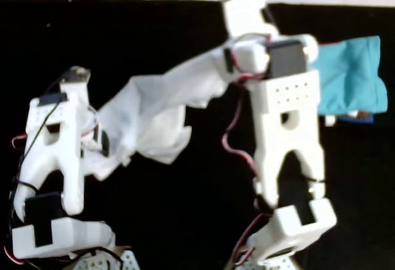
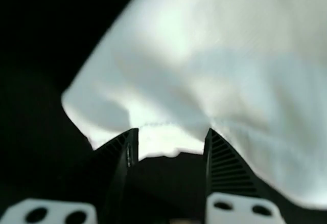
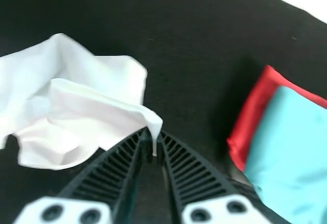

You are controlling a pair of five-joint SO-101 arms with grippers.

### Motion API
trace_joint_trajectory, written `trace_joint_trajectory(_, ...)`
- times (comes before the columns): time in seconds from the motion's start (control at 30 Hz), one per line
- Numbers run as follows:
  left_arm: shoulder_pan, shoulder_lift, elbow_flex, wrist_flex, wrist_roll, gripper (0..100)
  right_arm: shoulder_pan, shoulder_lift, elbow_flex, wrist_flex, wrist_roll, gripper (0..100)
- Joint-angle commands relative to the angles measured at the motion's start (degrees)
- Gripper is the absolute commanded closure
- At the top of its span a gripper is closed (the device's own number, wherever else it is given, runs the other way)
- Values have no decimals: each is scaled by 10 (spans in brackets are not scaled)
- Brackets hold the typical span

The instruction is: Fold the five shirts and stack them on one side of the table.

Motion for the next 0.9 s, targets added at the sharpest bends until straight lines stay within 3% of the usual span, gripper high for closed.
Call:
trace_joint_trajectory(0.0,-29,32,-16,-77,-4,790,48,-58,-1,-4,6,993)
trace_joint_trajectory(0.13,-60,156,-104,-104,22,790,73,-100,3,-5,7,993)
trace_joint_trajectory(0.2,-80,220,-173,-75,44,791,84,-111,4,-5,8,993)
trace_joint_trajectory(0.4,-120,316,-425,122,79,792,118,-114,4,-8,8,993)
trace_joint_trajectory(0.57,-114,326,-560,277,76,793,118,-115,5,0,8,993)
trace_joint_trajectory(0.73,-80,323,-640,385,78,793,117,-113,7,0,8,993)
trace_joint_trajectory(0.87,-56,266,-589,386,79,793,117,-114,36,-1,8,993)
